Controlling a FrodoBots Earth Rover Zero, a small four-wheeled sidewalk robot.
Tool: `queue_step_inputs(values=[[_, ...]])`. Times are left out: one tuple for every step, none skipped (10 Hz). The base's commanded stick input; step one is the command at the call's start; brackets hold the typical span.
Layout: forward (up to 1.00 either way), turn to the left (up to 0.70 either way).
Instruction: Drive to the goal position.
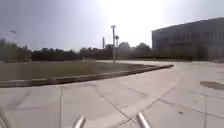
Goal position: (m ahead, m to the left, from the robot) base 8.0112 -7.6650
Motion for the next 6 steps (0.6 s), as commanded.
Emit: queue_step_inputs(values=[[1.00, -0.40], [1.00, -0.40], [1.00, -0.40], [1.00, -0.40], [1.00, -0.40], [1.00, -0.40]])
